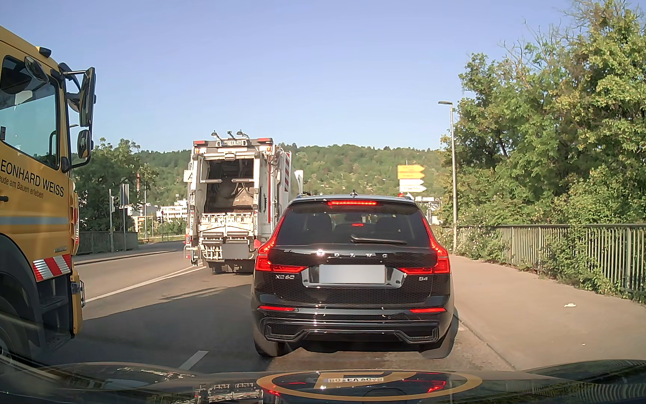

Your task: Follow the waypoints while adhering to traffic rules and regulations

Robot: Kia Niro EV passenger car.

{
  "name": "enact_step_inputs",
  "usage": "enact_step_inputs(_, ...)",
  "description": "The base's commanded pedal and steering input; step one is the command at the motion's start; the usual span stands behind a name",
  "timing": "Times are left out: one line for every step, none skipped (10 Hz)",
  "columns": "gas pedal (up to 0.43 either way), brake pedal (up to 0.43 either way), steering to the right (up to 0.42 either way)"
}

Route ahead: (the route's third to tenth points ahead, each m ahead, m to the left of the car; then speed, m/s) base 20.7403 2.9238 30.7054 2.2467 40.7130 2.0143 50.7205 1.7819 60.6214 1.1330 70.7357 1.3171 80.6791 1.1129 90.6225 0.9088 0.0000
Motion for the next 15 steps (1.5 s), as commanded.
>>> enact_step_inputs(0.0, 0.25, 0.001)
enact_step_inputs(0.0, 0.25, 0.001)
enact_step_inputs(0.0, 0.25, 0.001)
enact_step_inputs(0.0, 0.25, 0.001)
enact_step_inputs(0.0, 0.25, 0.001)
enact_step_inputs(0.0, 0.25, 0.001)
enact_step_inputs(0.0, 0.25, 0.001)
enact_step_inputs(0.0, 0.25, 0.001)
enact_step_inputs(0.0, 0.25, 0.001)
enact_step_inputs(0.0, 0.25, 0.001)
enact_step_inputs(0.0, 0.25, 0.001)
enact_step_inputs(0.0, 0.25, 0.001)
enact_step_inputs(0.0, 0.25, 0.001)
enact_step_inputs(0.0, 0.25, 0.001)
enact_step_inputs(0.0, 0.25, 0.001)
